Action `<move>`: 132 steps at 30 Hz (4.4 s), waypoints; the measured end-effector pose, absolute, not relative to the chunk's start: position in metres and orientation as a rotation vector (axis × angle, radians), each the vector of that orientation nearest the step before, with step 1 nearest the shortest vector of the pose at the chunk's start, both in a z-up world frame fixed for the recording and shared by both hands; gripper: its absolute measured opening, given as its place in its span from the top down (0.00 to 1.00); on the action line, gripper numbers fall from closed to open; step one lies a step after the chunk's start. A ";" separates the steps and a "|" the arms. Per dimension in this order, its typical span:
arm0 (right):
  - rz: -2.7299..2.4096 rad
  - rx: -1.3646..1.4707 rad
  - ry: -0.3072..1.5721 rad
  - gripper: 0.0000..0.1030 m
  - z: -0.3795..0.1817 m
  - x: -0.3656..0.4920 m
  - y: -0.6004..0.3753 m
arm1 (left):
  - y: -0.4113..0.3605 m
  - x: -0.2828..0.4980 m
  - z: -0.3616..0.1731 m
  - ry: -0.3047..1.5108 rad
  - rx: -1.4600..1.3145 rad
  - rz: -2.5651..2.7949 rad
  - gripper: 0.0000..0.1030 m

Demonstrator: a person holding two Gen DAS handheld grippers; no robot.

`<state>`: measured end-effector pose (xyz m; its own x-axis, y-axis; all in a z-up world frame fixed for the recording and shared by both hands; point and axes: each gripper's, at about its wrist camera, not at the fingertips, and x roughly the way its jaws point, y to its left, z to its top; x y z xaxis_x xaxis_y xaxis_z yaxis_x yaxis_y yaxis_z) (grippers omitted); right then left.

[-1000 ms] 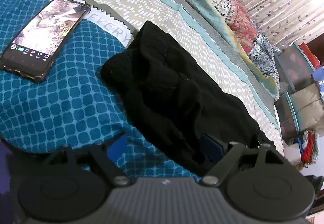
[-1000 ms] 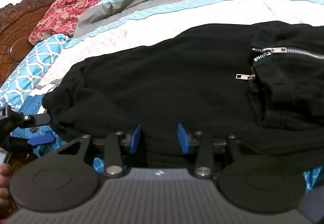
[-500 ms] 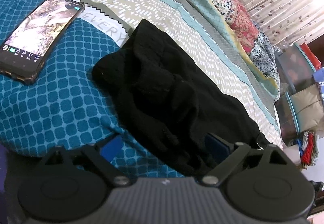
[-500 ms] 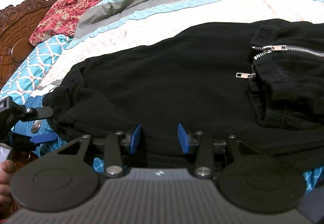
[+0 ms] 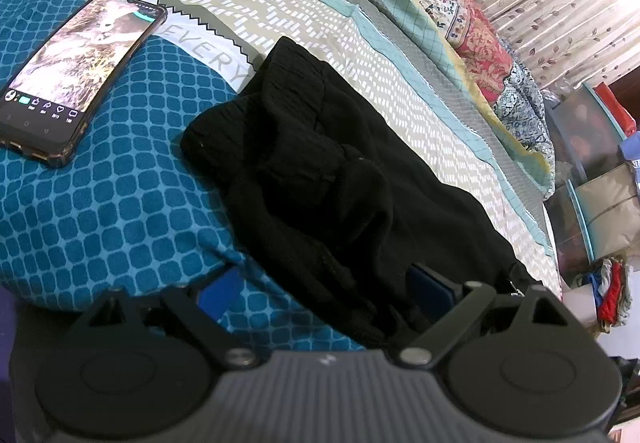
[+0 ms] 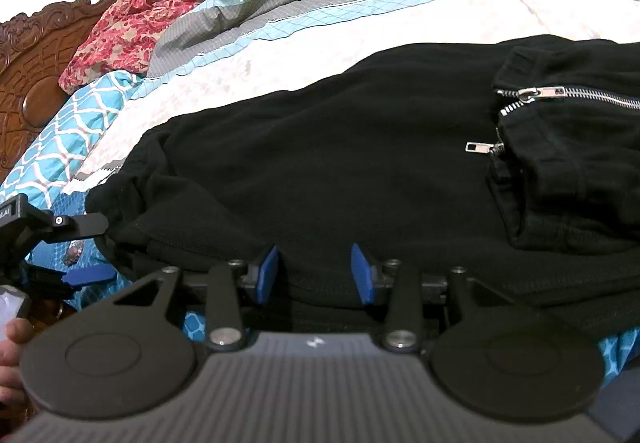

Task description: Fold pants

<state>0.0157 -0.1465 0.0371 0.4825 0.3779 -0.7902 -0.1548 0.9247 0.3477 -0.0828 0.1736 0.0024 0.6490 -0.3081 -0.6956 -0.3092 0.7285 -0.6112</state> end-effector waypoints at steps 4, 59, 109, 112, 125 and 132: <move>0.329 0.243 1.019 0.58 0.037 0.016 -0.147 | 0.172 -0.081 0.001 0.893 -0.775 0.002 0.09; 0.357 0.187 0.917 0.57 0.049 0.011 -0.144 | 0.199 -0.073 0.012 0.838 -0.848 0.006 0.06; 0.620 0.071 1.052 0.68 0.019 0.057 -0.050 | 0.192 -0.069 0.008 0.776 -0.766 0.062 0.23; 0.622 0.063 1.048 0.68 0.021 0.054 -0.049 | 0.189 -0.064 0.008 0.775 -0.747 0.068 0.46; 0.642 0.019 1.062 0.66 0.012 0.065 -0.027 | 0.187 -0.071 0.014 0.767 -0.733 0.062 0.66; 0.642 0.132 1.065 0.67 0.015 0.068 -0.041 | 0.149 -0.071 0.048 0.707 -0.526 0.008 0.71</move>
<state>0.0681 -0.0410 0.0154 0.3225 0.5488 -0.7712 -0.4255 0.8118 0.3998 -0.0712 0.1494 0.0482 0.7657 -0.1668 -0.6212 -0.1816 0.8705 -0.4575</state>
